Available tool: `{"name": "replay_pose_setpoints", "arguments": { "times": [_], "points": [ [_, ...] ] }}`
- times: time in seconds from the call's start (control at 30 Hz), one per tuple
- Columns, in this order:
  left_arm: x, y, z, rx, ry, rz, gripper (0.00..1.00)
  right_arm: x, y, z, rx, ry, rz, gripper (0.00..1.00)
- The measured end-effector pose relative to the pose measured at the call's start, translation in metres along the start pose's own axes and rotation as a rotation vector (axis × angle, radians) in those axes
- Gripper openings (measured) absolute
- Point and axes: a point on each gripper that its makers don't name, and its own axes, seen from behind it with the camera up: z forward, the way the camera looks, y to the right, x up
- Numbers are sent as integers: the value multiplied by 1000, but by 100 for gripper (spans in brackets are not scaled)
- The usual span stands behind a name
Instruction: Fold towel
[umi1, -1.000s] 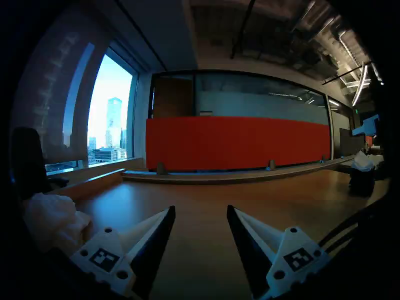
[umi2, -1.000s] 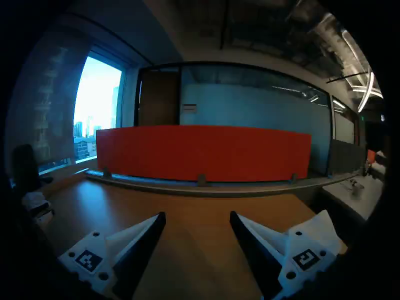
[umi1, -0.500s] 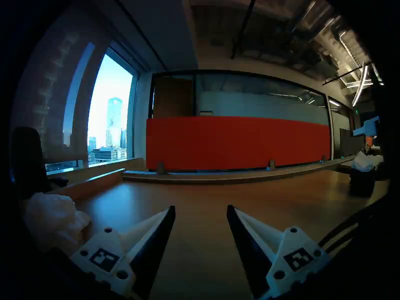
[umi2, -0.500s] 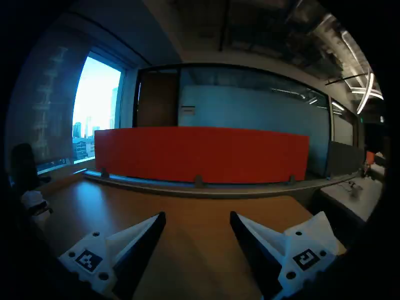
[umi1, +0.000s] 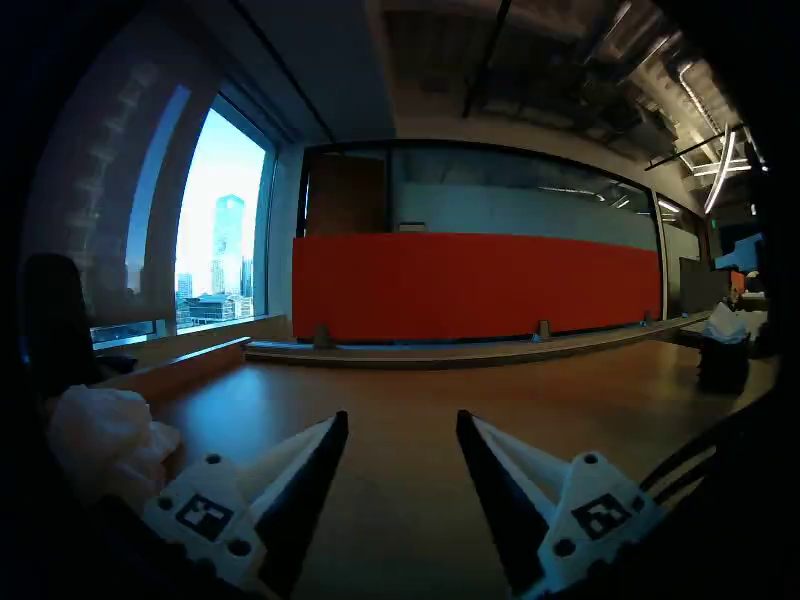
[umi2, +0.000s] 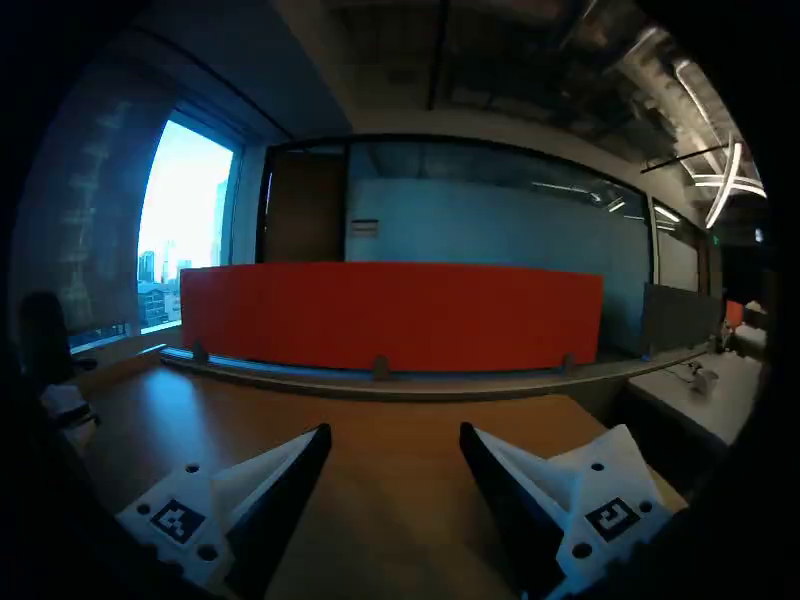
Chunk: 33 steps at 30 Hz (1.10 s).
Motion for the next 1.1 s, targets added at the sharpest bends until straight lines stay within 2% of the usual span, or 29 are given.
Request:
{"name": "replay_pose_setpoints", "arguments": {
  "times": [0.07, 0.37, 0.67, 0.97, 1.1],
  "points": [
    [0, 0, 0, 0, 0, 0, 89, 0, 3, -2, 0, 6, -4, 99],
    [-1, 0, 0, 0, 0, 2, 89, 1, 11, -10, -3, 37, -20, 99],
    [-2, 0, 0, 0, 0, 1, 89, -2, 17, -12, -8, 85, -5, 99],
    [-4, 0, 1, 0, 1, 1, 89, -28, 37, -13, -50, 110, 33, 99],
    [-4, 1, 1, 0, 1, 1, 89, -41, 38, -13, -45, 119, 50, 99]
  ]
}}
